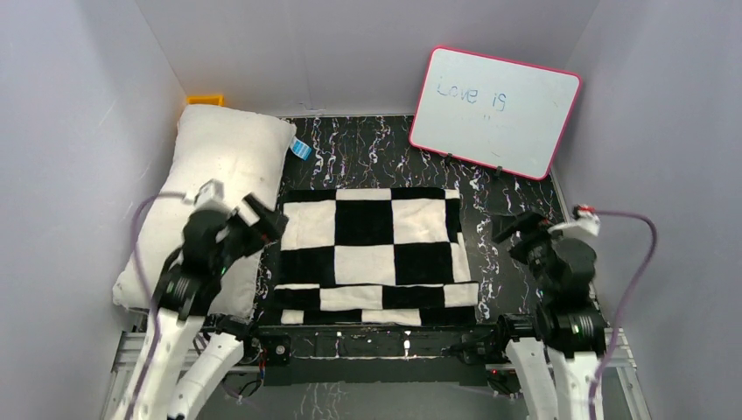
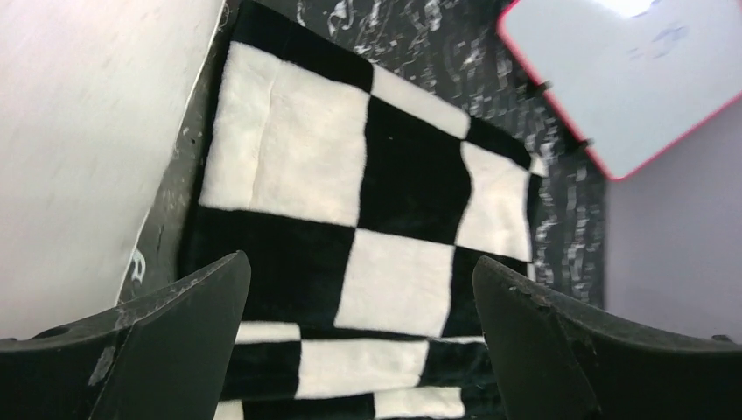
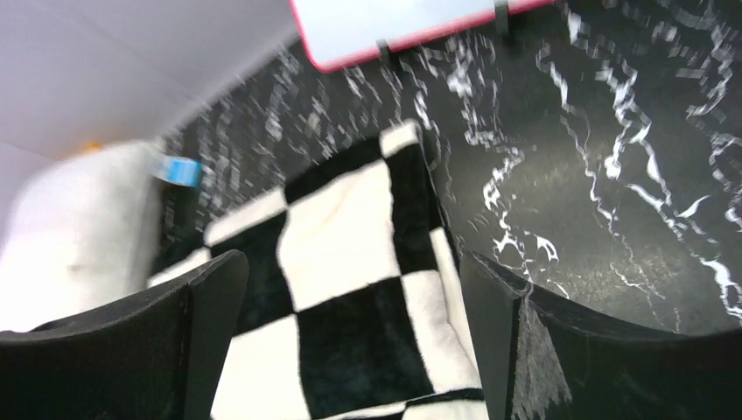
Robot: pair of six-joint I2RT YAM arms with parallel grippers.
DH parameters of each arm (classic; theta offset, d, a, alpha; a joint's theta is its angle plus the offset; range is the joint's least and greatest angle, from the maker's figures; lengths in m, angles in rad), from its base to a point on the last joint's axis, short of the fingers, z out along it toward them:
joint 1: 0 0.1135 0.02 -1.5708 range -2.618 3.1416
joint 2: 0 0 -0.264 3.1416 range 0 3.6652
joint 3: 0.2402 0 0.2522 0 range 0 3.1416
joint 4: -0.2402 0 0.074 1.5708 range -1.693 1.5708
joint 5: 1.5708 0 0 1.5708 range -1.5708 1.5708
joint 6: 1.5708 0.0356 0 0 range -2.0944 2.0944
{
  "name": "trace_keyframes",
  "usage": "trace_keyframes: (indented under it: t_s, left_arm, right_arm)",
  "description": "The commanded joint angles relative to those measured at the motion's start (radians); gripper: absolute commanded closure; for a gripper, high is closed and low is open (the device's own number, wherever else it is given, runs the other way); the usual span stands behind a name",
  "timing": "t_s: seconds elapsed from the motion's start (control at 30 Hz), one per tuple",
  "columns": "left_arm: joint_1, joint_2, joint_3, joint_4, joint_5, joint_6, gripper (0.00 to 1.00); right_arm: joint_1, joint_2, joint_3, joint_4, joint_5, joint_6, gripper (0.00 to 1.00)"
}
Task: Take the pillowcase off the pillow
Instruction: Fold the pillowcase at the center of the board.
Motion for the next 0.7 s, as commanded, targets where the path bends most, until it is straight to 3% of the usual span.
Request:
trace_keyframes:
  t_s: [0.0,0.07,0.13,0.23,0.33,0.43,0.57,0.67]
  left_arm:
    - [0.002,0.517,0.133,0.143,0.012,0.205,0.02]
    - [0.003,0.774,0.220,0.149,0.032,0.276,0.02]
    - [0.005,0.935,0.313,0.132,0.008,0.337,0.02]
    - [0.019,1.100,0.381,0.129,-0.042,0.450,0.03]
    - [0.046,1.211,0.436,0.131,-0.046,0.518,0.05]
    - [0.059,1.252,0.459,0.183,-0.015,0.531,0.07]
    - [0.062,1.288,0.487,0.224,0.123,0.495,0.14]
    - [0.062,1.304,0.457,0.285,0.246,0.454,0.20]
  right_arm:
    - [-0.003,0.387,-0.085,0.365,-0.077,-0.018,0.02]
    - [-0.002,0.613,-0.039,0.406,-0.111,-0.064,0.01]
    - [0.001,0.856,0.028,0.437,-0.182,-0.140,0.02]
    - [0.002,1.074,0.134,0.460,-0.236,-0.227,0.04]
    - [0.002,1.182,0.180,0.508,-0.279,-0.241,0.10]
    - [0.006,1.222,0.168,0.612,-0.355,-0.206,0.22]
    - [0.037,1.284,0.183,0.679,-0.442,-0.180,0.36]
    - [0.098,1.341,0.218,0.680,-0.425,-0.200,0.39]
